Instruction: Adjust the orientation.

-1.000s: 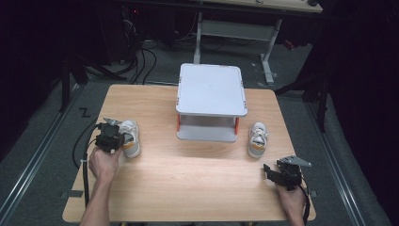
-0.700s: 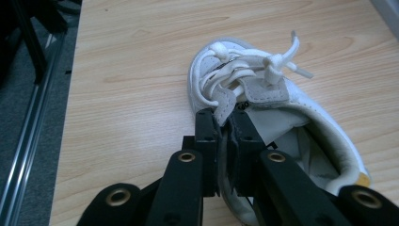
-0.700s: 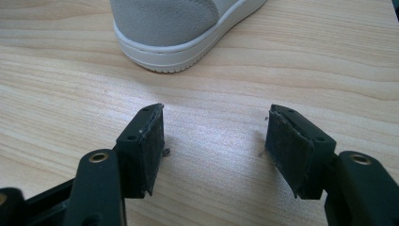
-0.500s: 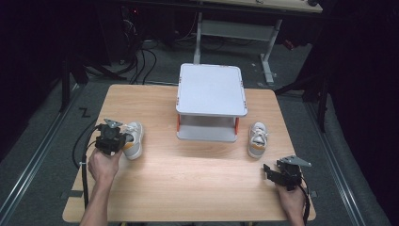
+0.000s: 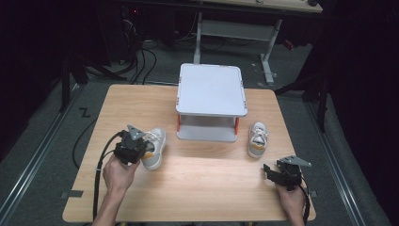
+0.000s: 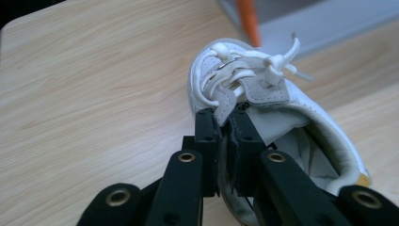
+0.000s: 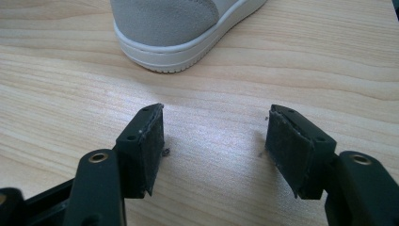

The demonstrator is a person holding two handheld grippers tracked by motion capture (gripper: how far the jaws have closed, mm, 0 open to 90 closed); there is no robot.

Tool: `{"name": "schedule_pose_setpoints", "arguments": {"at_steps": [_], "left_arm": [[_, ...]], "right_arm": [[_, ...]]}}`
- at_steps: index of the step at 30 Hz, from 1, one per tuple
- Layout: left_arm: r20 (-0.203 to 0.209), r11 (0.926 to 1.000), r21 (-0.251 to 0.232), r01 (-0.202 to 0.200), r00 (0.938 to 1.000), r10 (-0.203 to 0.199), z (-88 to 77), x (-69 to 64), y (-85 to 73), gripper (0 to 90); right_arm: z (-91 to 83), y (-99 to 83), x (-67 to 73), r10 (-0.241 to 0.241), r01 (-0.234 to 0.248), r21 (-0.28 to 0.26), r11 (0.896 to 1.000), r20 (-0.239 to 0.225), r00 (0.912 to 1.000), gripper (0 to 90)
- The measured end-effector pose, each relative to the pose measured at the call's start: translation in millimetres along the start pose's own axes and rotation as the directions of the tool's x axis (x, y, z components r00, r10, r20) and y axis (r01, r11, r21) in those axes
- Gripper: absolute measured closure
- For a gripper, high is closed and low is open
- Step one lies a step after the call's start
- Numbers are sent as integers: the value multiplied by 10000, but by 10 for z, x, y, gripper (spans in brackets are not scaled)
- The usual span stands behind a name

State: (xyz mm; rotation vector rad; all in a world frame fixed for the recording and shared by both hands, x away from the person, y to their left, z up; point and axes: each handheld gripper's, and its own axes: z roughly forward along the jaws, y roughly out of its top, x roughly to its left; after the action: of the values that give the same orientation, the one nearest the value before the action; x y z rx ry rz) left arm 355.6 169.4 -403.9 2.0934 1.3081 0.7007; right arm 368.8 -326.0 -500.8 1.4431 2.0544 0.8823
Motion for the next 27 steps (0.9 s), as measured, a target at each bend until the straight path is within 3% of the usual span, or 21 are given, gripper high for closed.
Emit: {"name": "schedule_pose_setpoints", "arguments": {"at_steps": [2, 3, 9, 13, 17, 23, 27], "left_arm": [[411, 9997, -49, -226, 9989, 228, 15, -194, 31, 837], [411, 9997, -49, -226, 9989, 228, 15, -194, 31, 836], [829, 9983, 166, -552, 9951, 536, 179, -624, 96, 836], [1081, 9987, 232, -447, 9933, 420, 276, -797, 129, 835], [884, 9976, 239, -649, 9941, 626, 338, -939, 177, 834], [614, 9978, 252, -609, 9964, 593, 410, -1022, 232, 832], [535, 9961, 299, -835, 9952, 818, 448, -1129, 230, 826]], "right_arm": [[0, 0, 0, 0, 0, 0, 10000, 1, 10000, 373], [0, 0, 0, 0, 0, 0, 10000, 1, 10000, 373], [0, 0, 0, 1, -1, -1, 10000, 2, 10000, 373], [0, 0, 0, 1, -1, 0, 10000, 2, 10000, 373], [0, 0, 1, 1, -1, 0, 10000, 4, 10000, 373], [0, 0, 1, 3, -3, 0, 10000, 5, 10000, 373], [0, 0, 1, 1, -1, -1, 10000, 7, 10000, 373]]}}
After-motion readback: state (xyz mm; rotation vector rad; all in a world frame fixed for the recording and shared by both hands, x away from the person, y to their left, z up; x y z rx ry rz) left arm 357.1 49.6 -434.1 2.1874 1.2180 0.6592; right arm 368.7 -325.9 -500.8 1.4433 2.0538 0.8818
